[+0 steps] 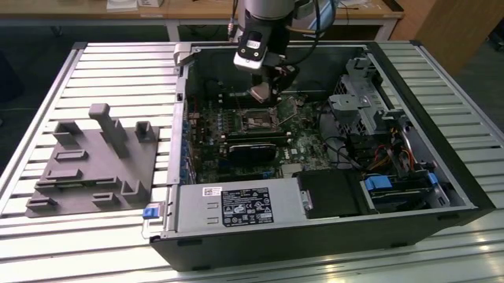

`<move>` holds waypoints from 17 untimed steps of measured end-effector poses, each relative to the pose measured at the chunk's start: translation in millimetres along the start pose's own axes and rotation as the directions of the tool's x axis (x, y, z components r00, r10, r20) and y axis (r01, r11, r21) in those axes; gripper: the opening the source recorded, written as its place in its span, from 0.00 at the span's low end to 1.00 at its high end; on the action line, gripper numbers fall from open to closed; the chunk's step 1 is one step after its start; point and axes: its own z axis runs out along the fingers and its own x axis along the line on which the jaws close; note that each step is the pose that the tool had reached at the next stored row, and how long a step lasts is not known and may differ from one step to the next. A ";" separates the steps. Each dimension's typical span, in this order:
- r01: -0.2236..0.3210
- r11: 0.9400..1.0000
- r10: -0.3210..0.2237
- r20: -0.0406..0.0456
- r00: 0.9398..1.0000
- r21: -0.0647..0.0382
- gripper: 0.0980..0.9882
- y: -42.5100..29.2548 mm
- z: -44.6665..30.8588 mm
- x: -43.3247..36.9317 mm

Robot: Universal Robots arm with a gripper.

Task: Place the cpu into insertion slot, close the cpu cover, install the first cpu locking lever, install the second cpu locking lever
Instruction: 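Place the cpu into insertion slot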

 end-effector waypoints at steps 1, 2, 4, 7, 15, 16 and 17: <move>-0.018 1.000 0.018 0.002 1.000 0.000 0.50 0.0 0.4 0.0; -0.036 0.999 0.036 0.003 0.999 -0.001 0.50 -0.1 0.8 0.0; -0.073 0.997 0.073 0.007 0.997 -0.002 0.50 -0.2 1.6 0.0; -0.127 0.992 0.127 0.011 0.992 -0.003 0.50 -0.3 2.9 -0.1; -0.269 0.963 0.269 0.023 0.963 -0.009 0.50 -0.5 6.2 -0.1; -0.286 0.958 0.286 0.025 0.958 -0.009 0.50 -0.6 6.6 -0.1; -0.303 0.953 0.303 0.026 0.953 -0.010 0.50 -0.6 7.0 -0.2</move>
